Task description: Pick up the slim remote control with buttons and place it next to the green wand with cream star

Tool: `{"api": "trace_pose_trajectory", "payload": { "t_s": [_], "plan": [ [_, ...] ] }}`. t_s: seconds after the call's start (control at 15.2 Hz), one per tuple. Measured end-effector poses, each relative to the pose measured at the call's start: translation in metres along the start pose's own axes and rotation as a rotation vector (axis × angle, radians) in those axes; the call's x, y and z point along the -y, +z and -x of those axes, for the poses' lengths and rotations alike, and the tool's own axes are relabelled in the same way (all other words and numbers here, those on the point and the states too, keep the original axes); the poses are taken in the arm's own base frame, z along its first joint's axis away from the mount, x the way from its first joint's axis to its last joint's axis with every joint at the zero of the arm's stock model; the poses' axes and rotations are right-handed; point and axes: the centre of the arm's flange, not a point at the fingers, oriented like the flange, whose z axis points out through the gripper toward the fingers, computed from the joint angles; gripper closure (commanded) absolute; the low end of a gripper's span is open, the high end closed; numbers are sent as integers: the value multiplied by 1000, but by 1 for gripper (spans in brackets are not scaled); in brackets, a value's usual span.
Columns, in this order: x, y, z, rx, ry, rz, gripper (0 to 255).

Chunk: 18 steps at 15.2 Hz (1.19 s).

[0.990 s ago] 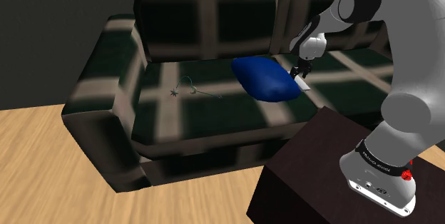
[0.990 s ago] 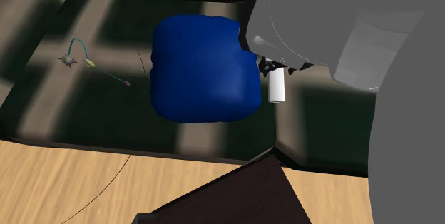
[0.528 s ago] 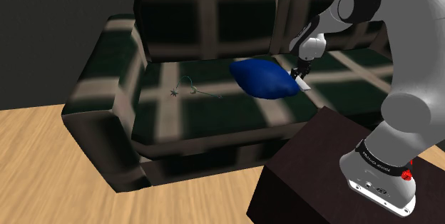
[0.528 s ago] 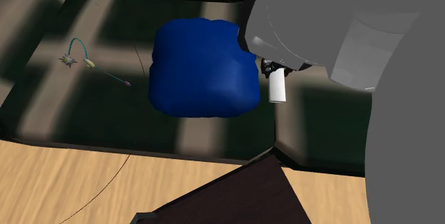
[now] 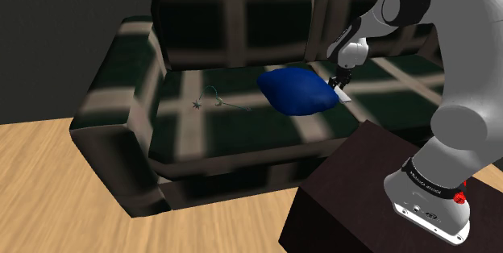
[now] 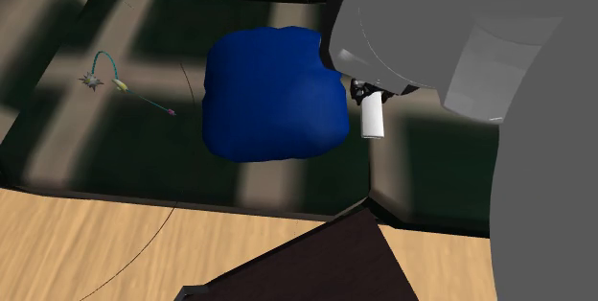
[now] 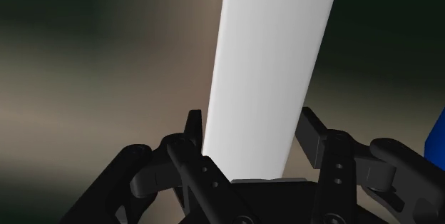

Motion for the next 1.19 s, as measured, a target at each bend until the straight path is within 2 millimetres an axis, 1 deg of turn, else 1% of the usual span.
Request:
{"api": "trace_pose_trajectory", "payload": {
  "t_s": [0.26,1.19],
  "plan": [
    [0,-16,0,1,0,0,255],
    [-2,-89,-1,0,0,0,255]
  ]
}}
